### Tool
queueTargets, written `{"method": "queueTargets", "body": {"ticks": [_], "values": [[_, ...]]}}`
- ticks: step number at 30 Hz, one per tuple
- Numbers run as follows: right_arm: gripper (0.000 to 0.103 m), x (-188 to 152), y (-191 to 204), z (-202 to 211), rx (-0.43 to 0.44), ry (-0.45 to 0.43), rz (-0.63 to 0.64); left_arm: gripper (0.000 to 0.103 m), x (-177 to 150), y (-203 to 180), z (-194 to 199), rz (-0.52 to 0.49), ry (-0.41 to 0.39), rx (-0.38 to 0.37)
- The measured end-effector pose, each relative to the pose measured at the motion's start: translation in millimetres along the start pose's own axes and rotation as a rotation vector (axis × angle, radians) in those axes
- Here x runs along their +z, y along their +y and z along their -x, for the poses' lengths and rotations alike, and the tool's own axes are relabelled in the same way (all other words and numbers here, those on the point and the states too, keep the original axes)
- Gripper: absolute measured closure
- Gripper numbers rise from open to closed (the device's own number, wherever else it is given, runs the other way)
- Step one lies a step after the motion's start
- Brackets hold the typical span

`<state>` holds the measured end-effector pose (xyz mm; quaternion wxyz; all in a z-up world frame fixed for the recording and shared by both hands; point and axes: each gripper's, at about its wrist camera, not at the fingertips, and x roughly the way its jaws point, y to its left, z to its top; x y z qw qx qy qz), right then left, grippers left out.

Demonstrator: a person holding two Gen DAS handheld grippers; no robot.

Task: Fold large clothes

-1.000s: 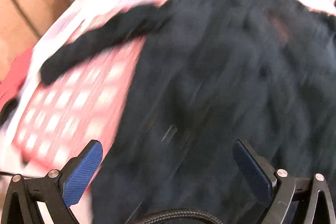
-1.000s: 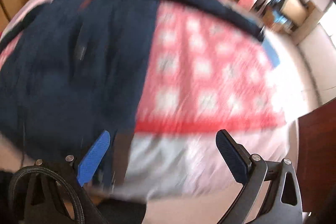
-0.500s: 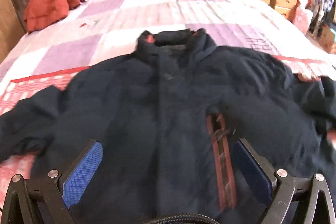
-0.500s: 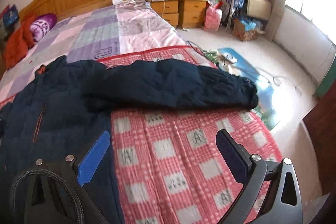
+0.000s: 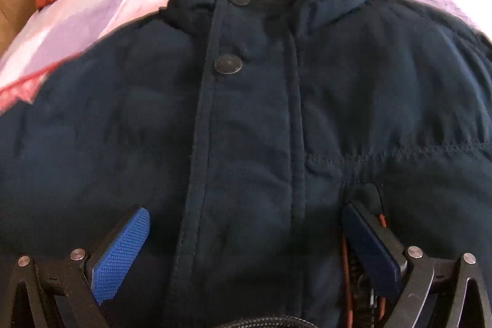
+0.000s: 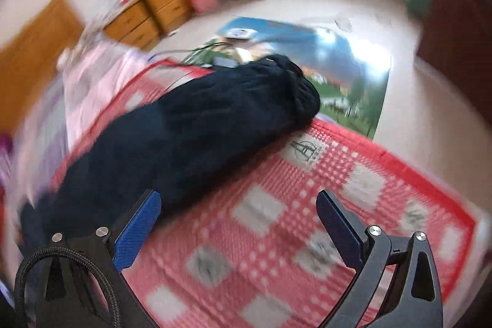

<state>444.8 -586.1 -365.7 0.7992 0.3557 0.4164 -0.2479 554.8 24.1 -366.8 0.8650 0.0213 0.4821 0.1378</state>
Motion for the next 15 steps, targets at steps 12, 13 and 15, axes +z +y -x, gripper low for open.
{"method": "queueTargets", "body": {"ticks": [12,13,15], "values": [[0.015,41.7,-11.3,-70.6,0.139,-0.008,-0.274,0.0,-16.7,-4.1,6.7,0.015,-0.071,-0.021],[0.024,46.4,-11.4,-74.4,0.158,-0.001,-0.29,0.0,-17.1,-4.5,5.9,0.014,-0.075,-0.019],[0.057,53.2,-8.9,-79.8,0.195,0.013,-0.302,0.0,-17.0,-4.7,5.2,0.012,-0.082,-0.015]]}}
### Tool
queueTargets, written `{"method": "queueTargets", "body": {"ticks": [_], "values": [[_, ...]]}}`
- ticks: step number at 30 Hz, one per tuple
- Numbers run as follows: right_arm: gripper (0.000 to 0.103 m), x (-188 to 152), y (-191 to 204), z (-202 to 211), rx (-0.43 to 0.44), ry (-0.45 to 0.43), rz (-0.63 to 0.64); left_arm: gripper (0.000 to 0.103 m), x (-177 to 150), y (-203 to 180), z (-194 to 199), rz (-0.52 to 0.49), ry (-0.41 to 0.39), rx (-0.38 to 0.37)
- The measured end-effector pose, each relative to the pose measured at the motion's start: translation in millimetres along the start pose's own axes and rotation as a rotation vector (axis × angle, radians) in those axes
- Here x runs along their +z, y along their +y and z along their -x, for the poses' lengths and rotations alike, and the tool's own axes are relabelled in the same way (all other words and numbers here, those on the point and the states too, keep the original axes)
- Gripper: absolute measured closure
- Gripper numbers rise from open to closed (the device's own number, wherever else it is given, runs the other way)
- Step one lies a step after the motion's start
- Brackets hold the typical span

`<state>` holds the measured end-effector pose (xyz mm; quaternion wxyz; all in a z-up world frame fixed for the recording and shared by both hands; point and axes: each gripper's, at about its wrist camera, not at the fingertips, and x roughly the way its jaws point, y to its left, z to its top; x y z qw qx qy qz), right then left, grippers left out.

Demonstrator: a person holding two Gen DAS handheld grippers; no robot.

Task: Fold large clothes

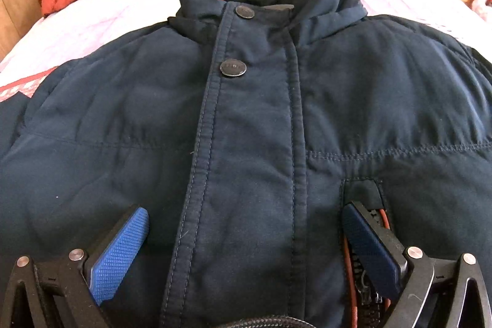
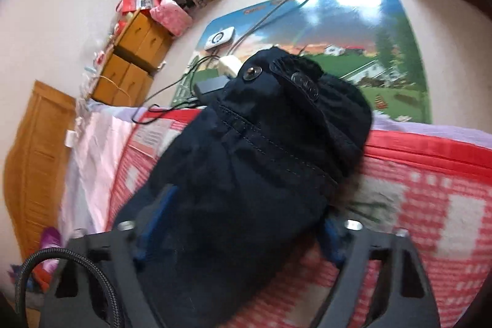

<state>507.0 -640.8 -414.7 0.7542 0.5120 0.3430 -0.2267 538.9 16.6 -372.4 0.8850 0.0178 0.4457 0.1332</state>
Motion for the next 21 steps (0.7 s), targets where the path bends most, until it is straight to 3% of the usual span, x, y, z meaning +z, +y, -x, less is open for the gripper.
{"method": "queueTargets", "body": {"ticks": [1,3,7,11,13,14,15,18,21], "values": [[0.079,1.4,2.9,-0.6,-0.005,0.003,0.008,0.0,-0.4,0.6,0.5,-0.001,-0.002,-0.003],[0.088,1.6,20.4,9.5,-0.016,-0.035,0.087,0.0,-0.3,0.6,0.8,-0.002,-0.002,-0.007],[0.09,-12.5,83.5,39.5,-0.133,-0.148,0.374,0.0,-2.2,-0.3,2.9,-0.005,-0.006,-0.005],[0.091,-44.5,164.5,79.6,-0.159,-0.299,0.678,0.0,0.1,-4.6,4.3,-0.025,-0.015,0.015],[0.091,-66.9,203.3,96.7,-0.139,-0.363,0.803,0.0,1.8,-6.1,5.7,-0.032,-0.013,0.019],[0.091,-80.3,224.5,105.3,-0.121,-0.39,0.866,0.0,2.9,-6.4,6.8,-0.049,0.027,0.075],[0.091,-98.3,248.6,114.8,-0.086,-0.413,0.931,0.0,4.4,-6.4,7.3,-0.054,0.031,0.072],[0.091,-160.3,312.5,134.7,0.015,-0.45,1.121,0.004,12.1,2.7,15.7,-0.039,0.043,0.024],[0.091,-233.5,366.6,145.8,0.124,-0.46,1.298,0.004,22.5,37.3,54.0,0.059,-0.028,-0.047]]}}
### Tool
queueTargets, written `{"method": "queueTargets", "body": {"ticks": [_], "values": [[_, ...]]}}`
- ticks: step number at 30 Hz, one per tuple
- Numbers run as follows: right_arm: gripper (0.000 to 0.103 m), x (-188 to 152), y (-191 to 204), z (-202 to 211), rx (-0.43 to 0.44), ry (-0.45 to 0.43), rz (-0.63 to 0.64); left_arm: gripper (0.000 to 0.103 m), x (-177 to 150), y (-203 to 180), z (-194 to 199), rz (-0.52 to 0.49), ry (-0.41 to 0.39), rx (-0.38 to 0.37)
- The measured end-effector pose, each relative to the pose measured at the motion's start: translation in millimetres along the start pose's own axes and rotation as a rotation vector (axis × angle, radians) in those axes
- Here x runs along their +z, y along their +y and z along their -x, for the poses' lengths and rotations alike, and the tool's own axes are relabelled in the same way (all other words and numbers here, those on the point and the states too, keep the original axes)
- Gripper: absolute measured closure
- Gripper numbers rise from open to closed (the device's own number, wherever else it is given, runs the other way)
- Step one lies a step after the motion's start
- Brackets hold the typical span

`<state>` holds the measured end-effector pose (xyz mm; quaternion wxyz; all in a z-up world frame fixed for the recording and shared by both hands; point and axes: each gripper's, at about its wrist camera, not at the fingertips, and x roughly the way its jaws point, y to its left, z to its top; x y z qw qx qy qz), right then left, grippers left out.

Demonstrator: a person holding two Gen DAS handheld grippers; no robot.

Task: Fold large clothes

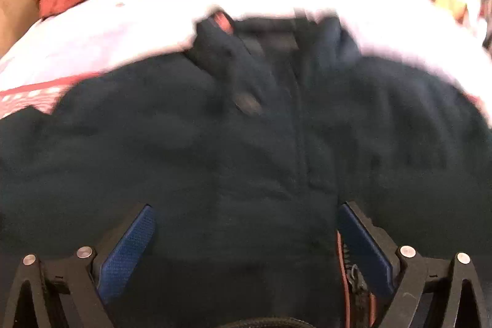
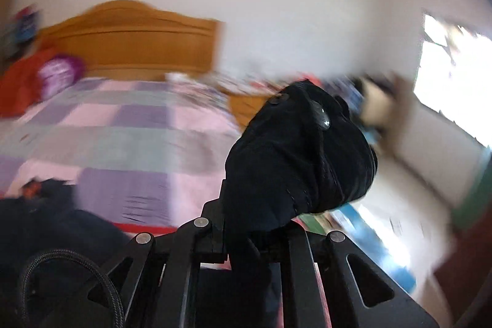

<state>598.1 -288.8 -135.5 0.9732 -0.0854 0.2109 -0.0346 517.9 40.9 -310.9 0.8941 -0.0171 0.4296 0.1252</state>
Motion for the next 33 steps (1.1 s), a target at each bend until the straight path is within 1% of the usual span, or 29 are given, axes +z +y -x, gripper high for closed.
{"method": "queueTargets", "body": {"ticks": [3,4,5,6,8,10,11,12,15,18,21,24,25,26,27,28,29,30,32,33], "values": [[0.091,16.8,86.7,4.4,0.121,-0.029,0.114,0.004,1.0,43.0,41.5,0.061,-0.042,-0.013],[0.091,17.5,113.2,4.3,0.153,-0.03,0.143,0.004,-1.7,56.3,52.4,0.068,-0.048,-0.005],[0.091,16.1,148.1,3.7,0.196,-0.028,0.18,0.004,-6.4,73.6,65.1,0.077,-0.05,0.009],[0.091,14.1,172.8,3.7,0.224,-0.024,0.208,0.004,-11.4,87.8,74.0,0.081,-0.054,0.008],[0.091,2.0,228.2,3.0,0.279,-0.011,0.282,0.004,-24.2,116.7,90.7,0.075,-0.049,0.043],[0.091,-17.1,281.0,-2.0,0.343,0.019,0.34,0.004,-38.0,141.6,101.5,0.054,-0.026,0.082],[0.091,-30.0,312.0,-5.7,0.366,0.044,0.398,0.004,-45.2,150.4,103.1,0.048,-0.019,0.099],[0.091,-38.1,334.1,-2.3,0.38,0.055,0.443,0.004,-50.8,160.3,105.8,0.044,-0.009,0.116],[0.091,-79.2,395.3,-7.6,0.41,0.115,0.595,0.004,-62.0,179.7,106.7,0.043,0.013,0.136],[0.091,-110.5,422.4,-13.1,0.403,0.143,0.655,0.004,-67.9,191.0,102.8,0.054,0.032,0.136],[0.09,-124.8,432.6,-15.2,0.406,0.154,0.662,0.004,-66.7,193.4,98.4,0.055,0.03,0.131],[0.082,-138.8,442.5,-14.4,0.408,0.15,0.729,0.004,-65.4,189.3,95.7,0.061,0.031,0.122],[0.076,-142.3,444.4,-8.9,0.408,0.153,0.746,0.004,-64.6,187.0,95.1,0.061,0.032,0.118],[0.073,-142.5,441.5,-7.0,0.415,0.163,0.749,0.004,-68.5,183.6,99.3,0.058,0.031,0.115],[0.065,-140.3,435.1,-3.1,0.431,0.167,0.733,0.004,-67.2,180.0,99.3,0.053,0.029,0.114],[0.044,-135.6,428.9,1.3,0.444,0.168,0.705,0.004,-67.3,176.4,101.2,0.046,0.026,0.112],[0.032,-131.4,418.3,6.8,0.454,0.166,0.66,0.004,-65.7,172.7,101.7,0.039,0.023,0.109],[0.015,-127.5,405.5,15.4,0.472,0.165,0.603,0.004,-64.2,170.6,102.3,0.034,0.019,0.105],[0.013,-121.8,376.1,34.1,0.526,0.172,0.506,0.004,-58.8,164.5,100.6,0.024,0.017,0.102],[0.013,-120.9,364.6,40.2,0.525,0.177,0.48,0.004,-56.0,161.7,99.1,0.02,0.018,0.1]]}}
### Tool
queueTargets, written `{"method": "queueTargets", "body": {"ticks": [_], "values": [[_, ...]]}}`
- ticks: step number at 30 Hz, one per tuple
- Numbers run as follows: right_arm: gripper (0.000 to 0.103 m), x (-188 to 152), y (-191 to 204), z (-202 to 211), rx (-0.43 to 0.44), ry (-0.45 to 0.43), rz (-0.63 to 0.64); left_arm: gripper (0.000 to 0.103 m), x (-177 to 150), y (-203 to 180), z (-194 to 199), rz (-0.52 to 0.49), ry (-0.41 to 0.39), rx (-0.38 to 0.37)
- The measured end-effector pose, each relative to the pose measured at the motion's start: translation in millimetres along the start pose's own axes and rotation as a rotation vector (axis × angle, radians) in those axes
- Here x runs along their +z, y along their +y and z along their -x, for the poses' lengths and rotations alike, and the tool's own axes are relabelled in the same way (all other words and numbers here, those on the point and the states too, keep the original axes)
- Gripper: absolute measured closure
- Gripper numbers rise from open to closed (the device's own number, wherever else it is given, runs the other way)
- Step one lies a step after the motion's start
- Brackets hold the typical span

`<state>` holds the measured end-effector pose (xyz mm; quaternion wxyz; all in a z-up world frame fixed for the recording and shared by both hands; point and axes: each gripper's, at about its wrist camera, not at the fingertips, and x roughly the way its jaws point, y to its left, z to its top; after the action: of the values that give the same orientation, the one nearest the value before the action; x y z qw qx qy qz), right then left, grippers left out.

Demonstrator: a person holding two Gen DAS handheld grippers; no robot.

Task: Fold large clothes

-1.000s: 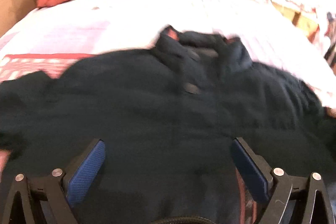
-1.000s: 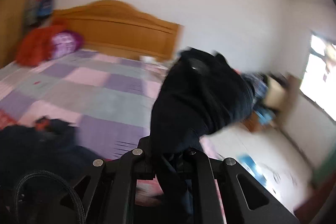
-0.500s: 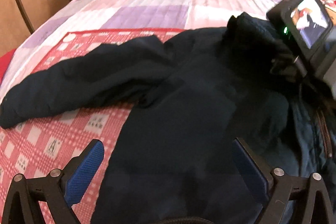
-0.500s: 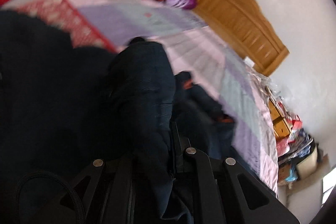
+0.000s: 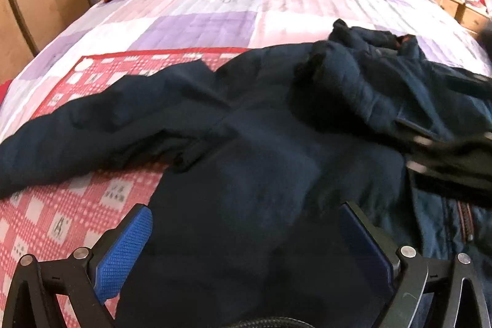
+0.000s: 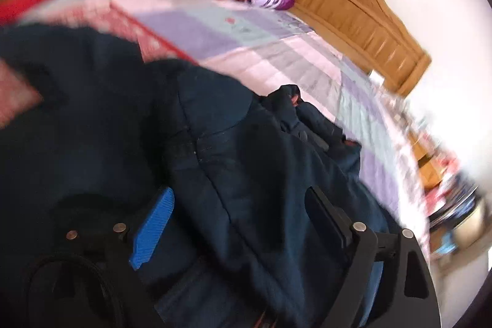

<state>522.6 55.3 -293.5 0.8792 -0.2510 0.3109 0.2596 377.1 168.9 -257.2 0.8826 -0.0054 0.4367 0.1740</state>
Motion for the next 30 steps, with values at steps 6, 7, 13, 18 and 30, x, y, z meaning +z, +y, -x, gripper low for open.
{"method": "queueTargets", "body": {"ticks": [6,7,13,18,30], "values": [[0.013,-55.8,-88.9,53.7,-0.13,0.004,-0.27,0.004,38.6,-22.4,-15.1,-0.045,-0.049,-0.017],[0.013,-65.5,-104.4,50.1,-0.169,0.037,-0.3,0.004,51.1,-30.3,-22.5,-0.06,-0.064,-0.021],[0.013,-136.3,-184.6,5.6,-0.276,0.271,-0.464,0.004,112.0,-71.4,-91.7,-0.097,-0.044,-0.042],[0.008,-188.1,-217.7,-1.6,-0.21,0.265,-0.516,0.003,108.6,-87.3,-167.1,-0.092,0.165,-0.024],[0.006,-176.7,-222.2,57.1,-0.262,0.143,-0.501,0.003,87.4,-72.8,-104.8,-0.067,0.043,-0.067]]}}
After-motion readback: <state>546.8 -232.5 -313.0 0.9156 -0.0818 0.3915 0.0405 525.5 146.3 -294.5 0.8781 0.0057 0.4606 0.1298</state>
